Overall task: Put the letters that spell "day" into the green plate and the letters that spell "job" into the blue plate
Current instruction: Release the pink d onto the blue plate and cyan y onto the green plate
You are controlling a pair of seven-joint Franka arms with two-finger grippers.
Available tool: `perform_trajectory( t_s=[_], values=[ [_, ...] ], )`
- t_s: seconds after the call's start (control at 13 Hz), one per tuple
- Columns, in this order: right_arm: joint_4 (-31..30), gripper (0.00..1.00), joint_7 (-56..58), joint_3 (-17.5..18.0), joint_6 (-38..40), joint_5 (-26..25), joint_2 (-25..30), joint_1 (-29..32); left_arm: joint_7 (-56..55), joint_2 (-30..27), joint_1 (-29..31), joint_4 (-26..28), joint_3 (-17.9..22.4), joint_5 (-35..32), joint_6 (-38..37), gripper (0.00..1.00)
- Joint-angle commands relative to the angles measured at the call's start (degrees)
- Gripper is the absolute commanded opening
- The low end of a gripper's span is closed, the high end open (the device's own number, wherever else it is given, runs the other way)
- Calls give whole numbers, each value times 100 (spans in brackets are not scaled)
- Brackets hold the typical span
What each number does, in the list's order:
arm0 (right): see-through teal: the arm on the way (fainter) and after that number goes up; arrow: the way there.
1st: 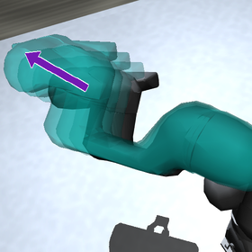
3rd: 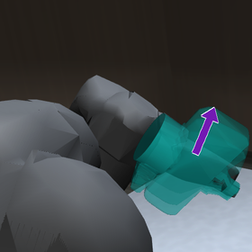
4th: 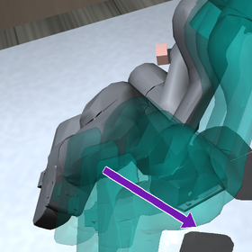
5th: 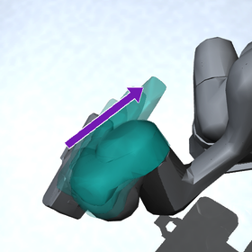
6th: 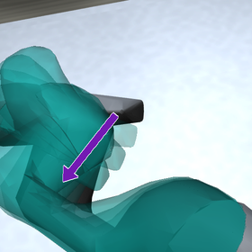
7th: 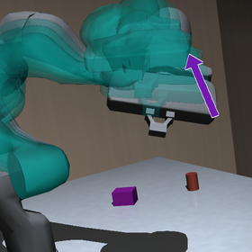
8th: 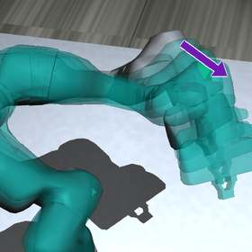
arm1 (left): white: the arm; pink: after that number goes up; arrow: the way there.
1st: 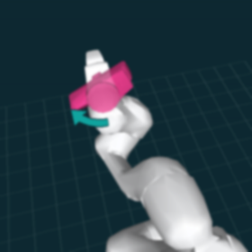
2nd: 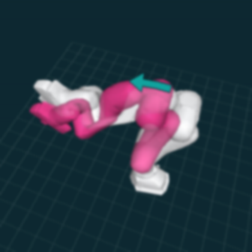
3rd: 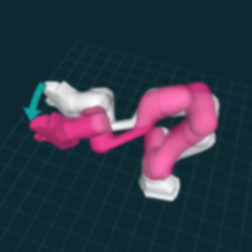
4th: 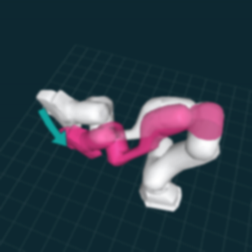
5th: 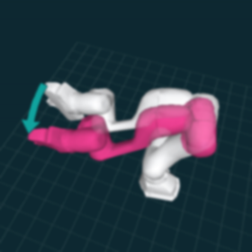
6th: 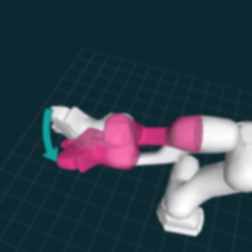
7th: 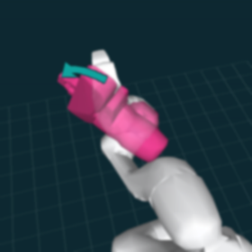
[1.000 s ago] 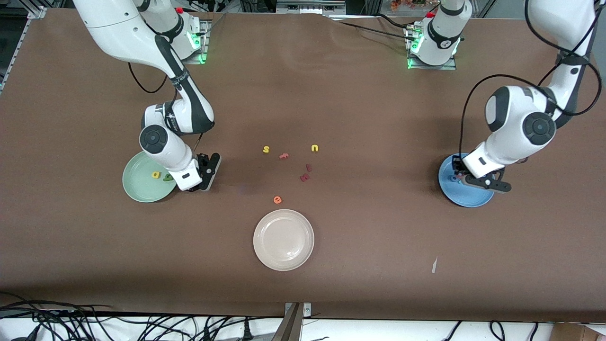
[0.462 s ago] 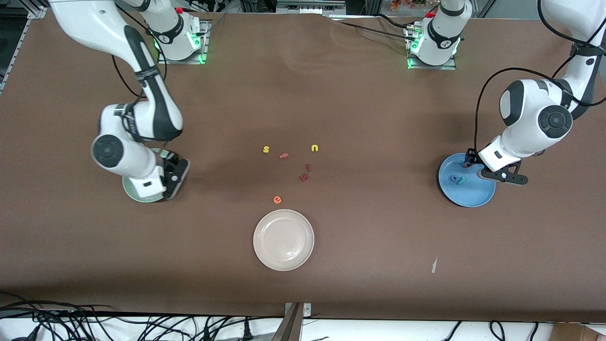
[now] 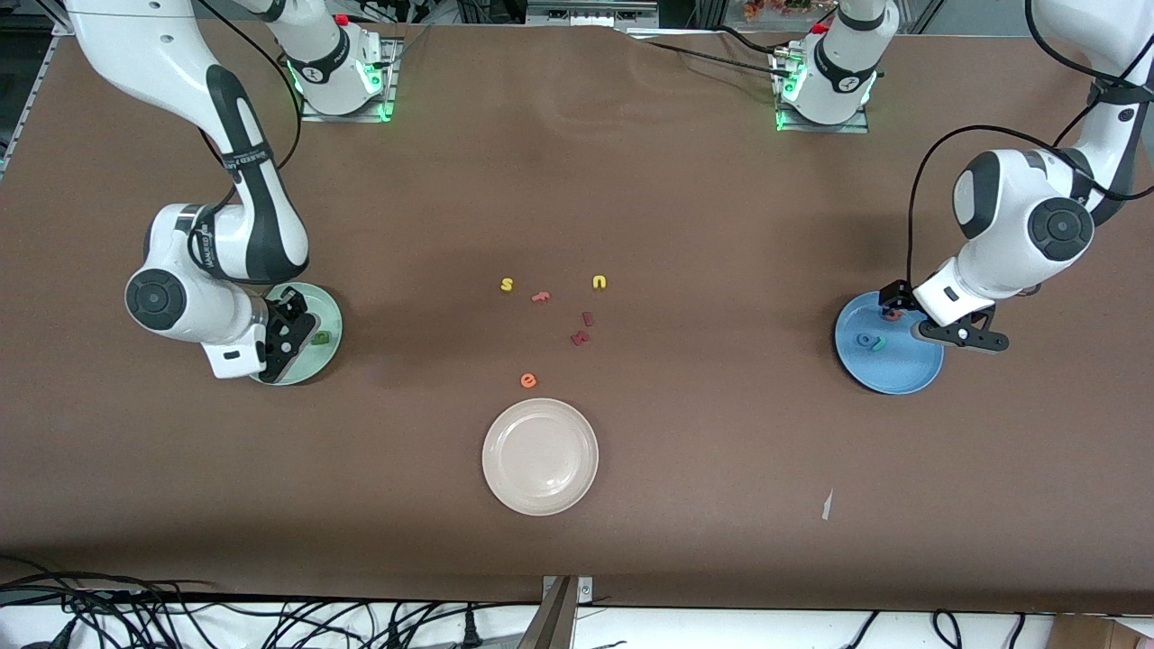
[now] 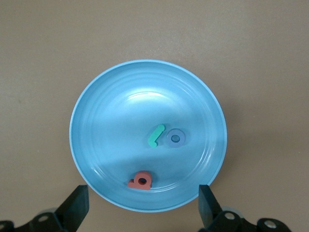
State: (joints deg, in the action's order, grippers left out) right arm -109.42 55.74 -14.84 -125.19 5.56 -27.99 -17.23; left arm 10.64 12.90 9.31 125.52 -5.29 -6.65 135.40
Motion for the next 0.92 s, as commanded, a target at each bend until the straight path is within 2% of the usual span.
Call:
perform_trajectory(
  t_s=[0.0,0.15,0.31,0.46,0.62,0.85],
  values=[
    [52,100,-570,8,397,94,241,-17,25,-505,0,8,-7,-91,4,100],
    [200,100,-1053,8,722,103,355,-8,34,-927,-43,-185,-16,-91,-398,100],
    [560,100,-1476,8,1257,103,408,-8,34,-1288,-87,-640,-103,-74,-1222,100],
    [1069,100,-1923,16,1898,94,408,-25,8,-1570,-131,-1394,-270,14,-2476,100],
    [1439,100,-2590,34,2330,94,408,-69,-18,-1623,-140,-2264,-314,356,-3621,100],
    [1773,100,-3427,69,2805,94,435,-78,-27,-1659,-149,-3065,-463,401,-4423,100]
  ],
)
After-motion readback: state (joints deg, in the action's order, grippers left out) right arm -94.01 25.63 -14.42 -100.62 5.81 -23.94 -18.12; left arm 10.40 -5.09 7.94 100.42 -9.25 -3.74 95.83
